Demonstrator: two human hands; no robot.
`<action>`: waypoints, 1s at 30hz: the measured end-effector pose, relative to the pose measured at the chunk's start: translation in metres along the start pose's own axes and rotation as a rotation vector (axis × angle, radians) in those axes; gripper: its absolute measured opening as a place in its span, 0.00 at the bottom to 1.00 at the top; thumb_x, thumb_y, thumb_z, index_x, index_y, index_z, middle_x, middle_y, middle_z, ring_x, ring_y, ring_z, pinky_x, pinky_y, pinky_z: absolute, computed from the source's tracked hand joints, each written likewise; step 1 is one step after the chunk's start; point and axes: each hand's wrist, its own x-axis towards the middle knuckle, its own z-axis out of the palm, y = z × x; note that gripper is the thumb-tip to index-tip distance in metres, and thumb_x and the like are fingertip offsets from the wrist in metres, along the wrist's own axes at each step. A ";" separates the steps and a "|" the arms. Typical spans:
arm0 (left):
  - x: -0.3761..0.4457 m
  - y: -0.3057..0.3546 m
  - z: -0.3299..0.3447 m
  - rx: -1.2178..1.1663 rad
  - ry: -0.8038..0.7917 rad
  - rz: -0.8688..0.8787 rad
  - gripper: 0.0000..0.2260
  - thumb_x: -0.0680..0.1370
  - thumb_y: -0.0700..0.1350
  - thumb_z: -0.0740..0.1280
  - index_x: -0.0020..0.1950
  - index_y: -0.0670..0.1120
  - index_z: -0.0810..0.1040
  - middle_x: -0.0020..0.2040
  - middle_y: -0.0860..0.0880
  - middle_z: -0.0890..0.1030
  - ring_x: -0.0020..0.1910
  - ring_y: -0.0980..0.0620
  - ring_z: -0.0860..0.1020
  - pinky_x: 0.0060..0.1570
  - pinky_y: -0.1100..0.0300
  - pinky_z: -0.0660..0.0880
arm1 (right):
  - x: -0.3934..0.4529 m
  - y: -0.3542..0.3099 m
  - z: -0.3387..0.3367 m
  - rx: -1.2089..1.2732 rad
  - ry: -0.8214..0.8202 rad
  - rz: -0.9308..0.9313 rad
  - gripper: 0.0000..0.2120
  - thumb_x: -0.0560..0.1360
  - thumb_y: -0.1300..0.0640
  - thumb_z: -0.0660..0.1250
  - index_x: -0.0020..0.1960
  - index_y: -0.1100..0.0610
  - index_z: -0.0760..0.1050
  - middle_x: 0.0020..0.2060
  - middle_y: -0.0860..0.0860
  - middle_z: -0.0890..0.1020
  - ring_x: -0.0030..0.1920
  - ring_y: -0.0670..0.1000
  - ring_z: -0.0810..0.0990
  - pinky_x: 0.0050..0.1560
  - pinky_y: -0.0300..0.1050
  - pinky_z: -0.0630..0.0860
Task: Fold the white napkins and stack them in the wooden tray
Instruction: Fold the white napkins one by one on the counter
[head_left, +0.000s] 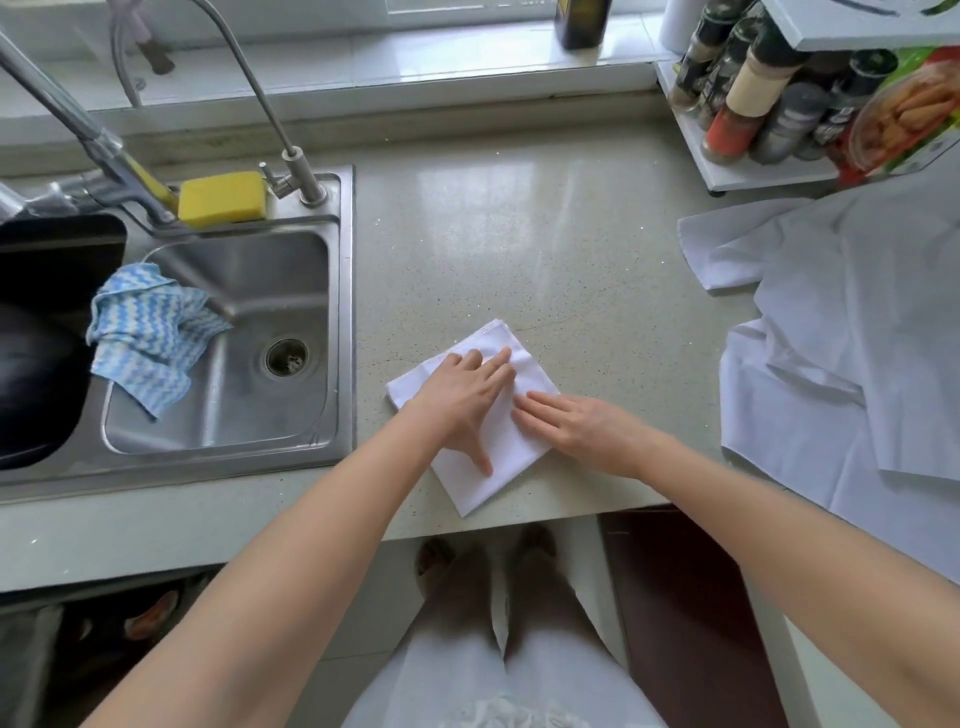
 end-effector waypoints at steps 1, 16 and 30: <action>-0.003 0.001 0.001 -0.020 -0.001 -0.007 0.54 0.59 0.71 0.72 0.75 0.46 0.53 0.79 0.46 0.46 0.70 0.44 0.61 0.67 0.52 0.63 | 0.001 -0.002 0.001 0.017 0.017 0.033 0.27 0.68 0.69 0.71 0.67 0.66 0.72 0.64 0.60 0.76 0.63 0.56 0.77 0.60 0.48 0.77; -0.065 0.001 0.035 -0.380 0.025 -0.001 0.33 0.76 0.45 0.64 0.78 0.45 0.54 0.78 0.52 0.55 0.70 0.50 0.60 0.68 0.55 0.65 | 0.004 -0.017 -0.014 0.334 -0.126 0.096 0.09 0.77 0.61 0.58 0.53 0.60 0.74 0.63 0.55 0.74 0.64 0.54 0.71 0.53 0.51 0.74; -0.034 -0.032 0.040 -0.987 0.223 -0.607 0.14 0.82 0.51 0.57 0.46 0.45 0.77 0.41 0.46 0.78 0.39 0.49 0.72 0.35 0.57 0.63 | 0.033 0.012 -0.004 0.930 0.154 0.977 0.11 0.79 0.55 0.60 0.39 0.57 0.66 0.34 0.54 0.74 0.37 0.54 0.71 0.37 0.47 0.63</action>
